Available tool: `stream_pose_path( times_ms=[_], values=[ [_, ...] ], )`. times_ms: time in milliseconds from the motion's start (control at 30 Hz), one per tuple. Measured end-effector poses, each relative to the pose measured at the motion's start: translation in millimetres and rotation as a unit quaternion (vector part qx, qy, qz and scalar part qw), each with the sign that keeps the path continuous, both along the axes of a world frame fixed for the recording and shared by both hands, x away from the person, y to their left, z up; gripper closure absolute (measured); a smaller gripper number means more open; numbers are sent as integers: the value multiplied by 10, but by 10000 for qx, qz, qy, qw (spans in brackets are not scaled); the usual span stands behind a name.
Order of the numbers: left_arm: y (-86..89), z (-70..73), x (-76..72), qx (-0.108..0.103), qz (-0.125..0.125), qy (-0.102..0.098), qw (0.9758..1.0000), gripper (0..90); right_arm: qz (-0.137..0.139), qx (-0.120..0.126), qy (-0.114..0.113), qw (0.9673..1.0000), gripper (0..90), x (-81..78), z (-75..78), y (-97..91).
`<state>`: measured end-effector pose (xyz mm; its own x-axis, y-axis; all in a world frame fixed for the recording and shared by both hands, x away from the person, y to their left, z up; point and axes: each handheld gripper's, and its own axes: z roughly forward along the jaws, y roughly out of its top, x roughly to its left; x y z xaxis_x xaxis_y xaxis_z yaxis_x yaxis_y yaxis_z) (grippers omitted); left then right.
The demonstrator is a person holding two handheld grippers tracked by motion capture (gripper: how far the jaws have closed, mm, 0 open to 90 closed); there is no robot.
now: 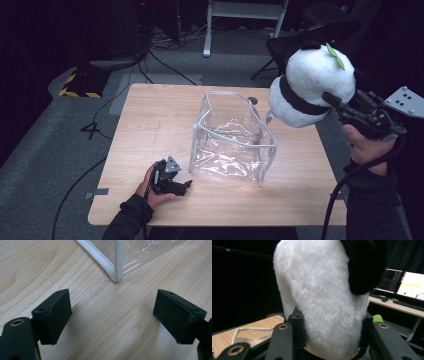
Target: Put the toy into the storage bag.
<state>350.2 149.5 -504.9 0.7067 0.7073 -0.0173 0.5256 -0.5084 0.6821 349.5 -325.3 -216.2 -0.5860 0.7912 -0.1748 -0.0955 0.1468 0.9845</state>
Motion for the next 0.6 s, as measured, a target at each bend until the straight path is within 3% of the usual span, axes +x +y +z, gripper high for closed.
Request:
stream_pose_path(
  times_ms=[600],
  values=[
    [0,0,1,3,-4,-2,10000,151,623,-173,83,9979,556,99,-30,633]
  ],
)
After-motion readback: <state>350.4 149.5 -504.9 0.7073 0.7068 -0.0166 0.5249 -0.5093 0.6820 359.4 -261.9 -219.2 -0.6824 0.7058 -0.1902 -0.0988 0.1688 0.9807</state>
